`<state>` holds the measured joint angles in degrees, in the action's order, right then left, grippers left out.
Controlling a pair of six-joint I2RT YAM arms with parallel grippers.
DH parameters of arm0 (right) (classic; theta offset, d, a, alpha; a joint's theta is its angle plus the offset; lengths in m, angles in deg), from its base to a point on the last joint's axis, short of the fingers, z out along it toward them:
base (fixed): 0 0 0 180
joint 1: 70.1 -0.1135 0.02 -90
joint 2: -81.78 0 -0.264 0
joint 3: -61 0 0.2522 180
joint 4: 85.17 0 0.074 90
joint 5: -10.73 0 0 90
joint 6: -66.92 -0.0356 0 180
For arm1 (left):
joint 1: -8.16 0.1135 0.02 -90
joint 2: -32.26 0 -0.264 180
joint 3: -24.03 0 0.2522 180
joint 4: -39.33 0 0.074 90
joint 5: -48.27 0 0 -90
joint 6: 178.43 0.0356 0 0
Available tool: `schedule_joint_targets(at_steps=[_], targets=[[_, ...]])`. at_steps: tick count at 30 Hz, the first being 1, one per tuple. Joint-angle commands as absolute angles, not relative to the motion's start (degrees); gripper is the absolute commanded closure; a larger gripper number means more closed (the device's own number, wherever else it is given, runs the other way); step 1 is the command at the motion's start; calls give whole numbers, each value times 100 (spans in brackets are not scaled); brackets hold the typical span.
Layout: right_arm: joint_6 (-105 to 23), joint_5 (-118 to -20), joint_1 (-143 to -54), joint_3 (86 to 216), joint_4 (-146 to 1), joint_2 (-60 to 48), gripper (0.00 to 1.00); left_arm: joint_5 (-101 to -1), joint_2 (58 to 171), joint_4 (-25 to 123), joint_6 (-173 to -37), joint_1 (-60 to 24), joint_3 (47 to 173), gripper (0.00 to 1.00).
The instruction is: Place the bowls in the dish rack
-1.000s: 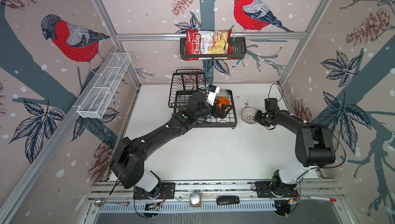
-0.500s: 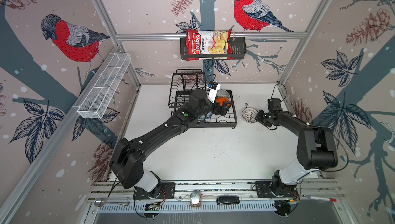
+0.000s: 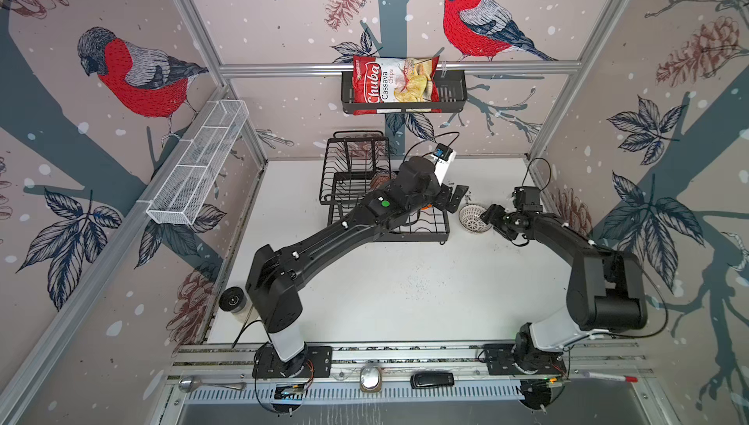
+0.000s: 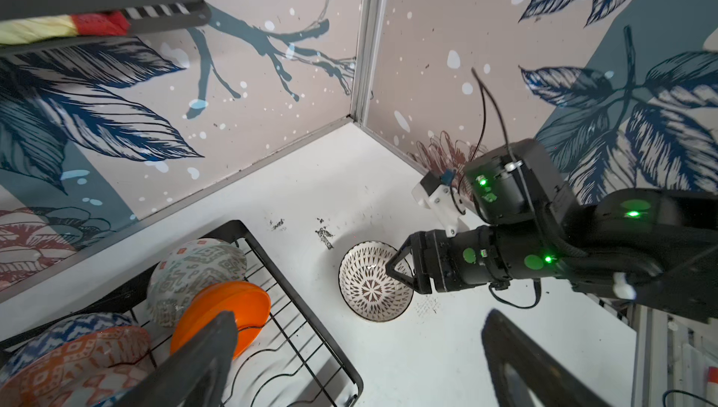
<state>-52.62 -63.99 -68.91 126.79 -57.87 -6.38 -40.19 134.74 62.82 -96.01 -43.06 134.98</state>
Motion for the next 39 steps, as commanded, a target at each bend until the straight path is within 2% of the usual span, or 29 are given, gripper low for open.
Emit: schedule_joint_targets(at_steps=[1, 3, 7, 12, 17, 34, 39], targets=[[-5399, -6336, -6734, 12603, -5891, -348, 14, -3870, 14063, 6989, -9573, -4384, 14093, 2], [-5445, -6345, -6518, 12553, -5831, -128, 0, -3786, 14551, 7270, -9605, -4448, 14574, 2], [-5613, -6253, -5917, 12384, -5822, 311, 0, -3875, 15385, 7611, -9810, -4453, 15346, 3], [-5815, -5662, -5030, 12178, -5918, 746, 0, -4008, 16514, 8161, -10075, -4492, 16612, 3], [-5851, -5534, -4919, 12089, -6003, 900, 0, -4077, 17308, 8271, -10391, -4496, 17316, 6], [-5972, -5117, -4813, 11879, -6349, 833, 0, -4235, 18124, 7937, -10745, -4388, 17477, 20], [-6018, -5045, -4784, 11835, -6413, 860, 0, -4309, 18209, 7884, -10804, -4308, 17496, 29]])
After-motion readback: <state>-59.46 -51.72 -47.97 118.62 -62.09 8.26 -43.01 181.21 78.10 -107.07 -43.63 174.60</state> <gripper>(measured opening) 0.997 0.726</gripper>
